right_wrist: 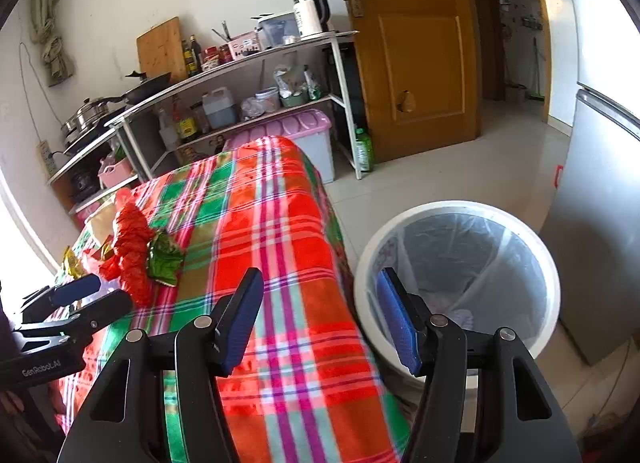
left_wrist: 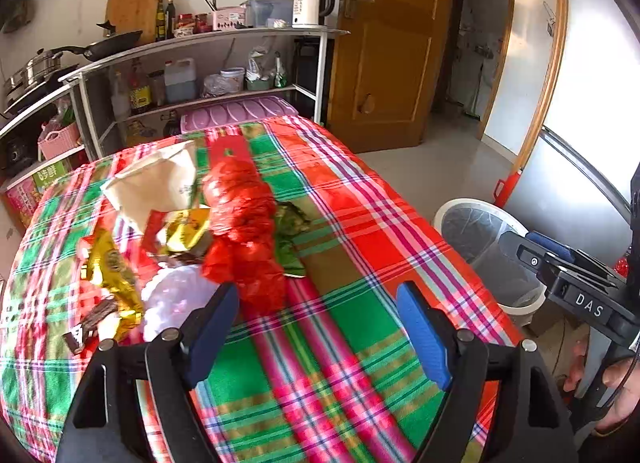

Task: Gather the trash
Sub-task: 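Return both tools to the table and reach toward the red bag and gold wrapper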

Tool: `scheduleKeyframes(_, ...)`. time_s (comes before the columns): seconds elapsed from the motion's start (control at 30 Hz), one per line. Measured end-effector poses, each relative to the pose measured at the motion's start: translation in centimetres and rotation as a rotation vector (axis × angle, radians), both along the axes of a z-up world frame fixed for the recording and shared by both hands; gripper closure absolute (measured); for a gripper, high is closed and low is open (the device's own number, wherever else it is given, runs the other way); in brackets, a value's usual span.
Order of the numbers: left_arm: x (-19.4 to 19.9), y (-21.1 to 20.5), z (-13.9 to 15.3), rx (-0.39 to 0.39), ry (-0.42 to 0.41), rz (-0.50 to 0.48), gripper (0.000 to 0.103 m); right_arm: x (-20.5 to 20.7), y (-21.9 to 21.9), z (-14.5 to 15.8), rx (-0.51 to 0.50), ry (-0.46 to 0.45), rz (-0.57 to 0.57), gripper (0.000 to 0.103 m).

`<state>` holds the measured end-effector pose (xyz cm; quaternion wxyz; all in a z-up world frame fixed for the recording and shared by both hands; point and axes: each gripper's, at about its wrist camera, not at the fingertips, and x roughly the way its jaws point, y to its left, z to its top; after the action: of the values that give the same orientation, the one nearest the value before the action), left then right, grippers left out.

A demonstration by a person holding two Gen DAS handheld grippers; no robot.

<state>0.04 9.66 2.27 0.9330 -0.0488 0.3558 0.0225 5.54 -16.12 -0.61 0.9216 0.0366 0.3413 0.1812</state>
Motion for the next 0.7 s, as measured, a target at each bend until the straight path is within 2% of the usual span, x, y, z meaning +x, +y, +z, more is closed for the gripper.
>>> scheduleKeyframes(0.07, -1.2, 1.5, 0.1, 0.027, -0.019, 0.039, 0.017, -0.1, 1.7, -0.1, -0.004, 0.001, 0.035, 0.043)
scheduleKeyframes(0.17, -2.4, 4.1, 0.1, -0.013, -0.024, 0.089, 0.014, -0.3, 4.0, -0.4, -0.008, 0.002, 0.085, 0.043)
scheduleKeyframes(0.43, -5.1, 10.0, -0.9, -0.076, -0.007, 0.194, 0.014, -0.8, 9.6, -0.7, -0.028, 0.004, 0.209, 0.043)
scheduleKeyframes(0.53, -6.0, 11.5, -1.5, -0.052, -0.010, 0.235, 0.014, -0.9, 11.8, -0.8, -0.032, 0.005, 0.261, 0.043)
scheduleKeyframes(0.7, -6.2, 13.8, -2.0, -0.056, -0.008, 0.240, 0.013, -0.1, 14.8, -1.1, -0.035, 0.021, 0.308, 0.043)
